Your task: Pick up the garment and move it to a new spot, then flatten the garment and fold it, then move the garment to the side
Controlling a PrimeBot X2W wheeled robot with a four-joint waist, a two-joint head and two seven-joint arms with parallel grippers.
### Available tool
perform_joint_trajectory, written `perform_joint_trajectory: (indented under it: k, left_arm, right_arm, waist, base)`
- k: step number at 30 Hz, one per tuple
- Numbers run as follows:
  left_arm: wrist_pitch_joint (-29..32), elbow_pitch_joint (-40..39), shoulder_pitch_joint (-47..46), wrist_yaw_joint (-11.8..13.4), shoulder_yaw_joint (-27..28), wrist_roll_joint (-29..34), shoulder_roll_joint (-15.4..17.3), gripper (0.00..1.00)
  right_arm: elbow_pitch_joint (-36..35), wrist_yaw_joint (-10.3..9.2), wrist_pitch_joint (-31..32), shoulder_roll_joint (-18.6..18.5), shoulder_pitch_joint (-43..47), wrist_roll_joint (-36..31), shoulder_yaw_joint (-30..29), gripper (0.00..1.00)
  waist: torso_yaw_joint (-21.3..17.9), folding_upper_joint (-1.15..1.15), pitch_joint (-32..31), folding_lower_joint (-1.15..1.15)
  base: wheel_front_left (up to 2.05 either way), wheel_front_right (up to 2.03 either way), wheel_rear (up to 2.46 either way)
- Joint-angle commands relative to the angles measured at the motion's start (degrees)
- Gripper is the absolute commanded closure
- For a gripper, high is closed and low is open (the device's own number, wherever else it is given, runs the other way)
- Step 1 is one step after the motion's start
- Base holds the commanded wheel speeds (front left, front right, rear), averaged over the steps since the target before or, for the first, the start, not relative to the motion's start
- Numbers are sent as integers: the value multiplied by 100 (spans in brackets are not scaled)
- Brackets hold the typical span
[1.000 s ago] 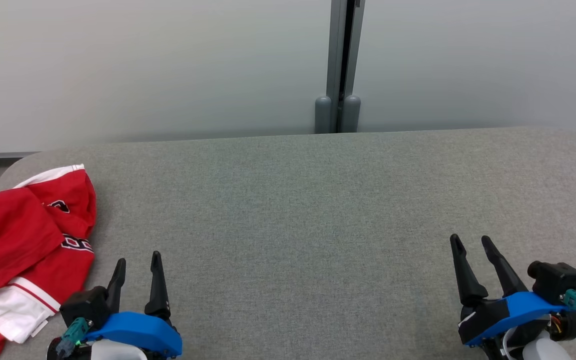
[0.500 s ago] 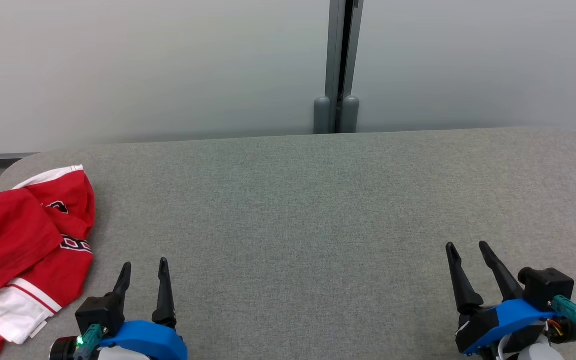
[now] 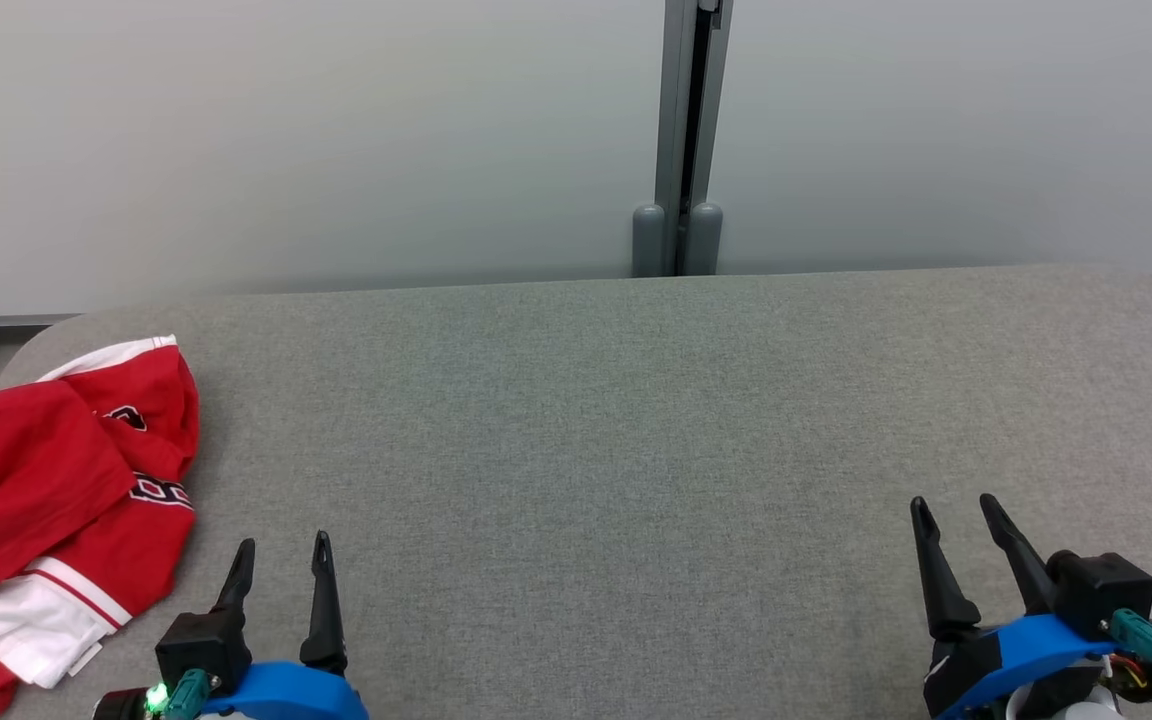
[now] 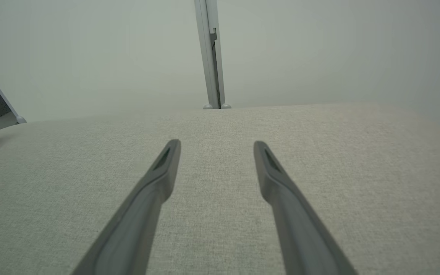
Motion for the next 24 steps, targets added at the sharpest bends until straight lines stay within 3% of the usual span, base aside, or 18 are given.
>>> perform_joint_trajectory:
  k: [1, 12, 24]
  left_arm:
    - [-47, 22, 49, -2, 46, 123, -3, 0]
    - [-128, 77, 49, -24, 91, 466, -14, 0]
    - [-124, 197, 146, -11, 406, 431, -30, 0]
  right_arm:
    - [0, 0, -56, 4, 53, -140, -38, 0]
    - [90, 0, -132, -38, 61, -376, 109, 0]
    - [70, 0, -128, -49, 58, -201, 518, 0]
  waist:
    - [9, 0, -5, 0]
    - [216, 0, 30, 0]
    - [1705, 0, 229, 0]
  base:
    - [0, 0, 0]
    - [0, 0, 0]
    - [0, 0, 0]
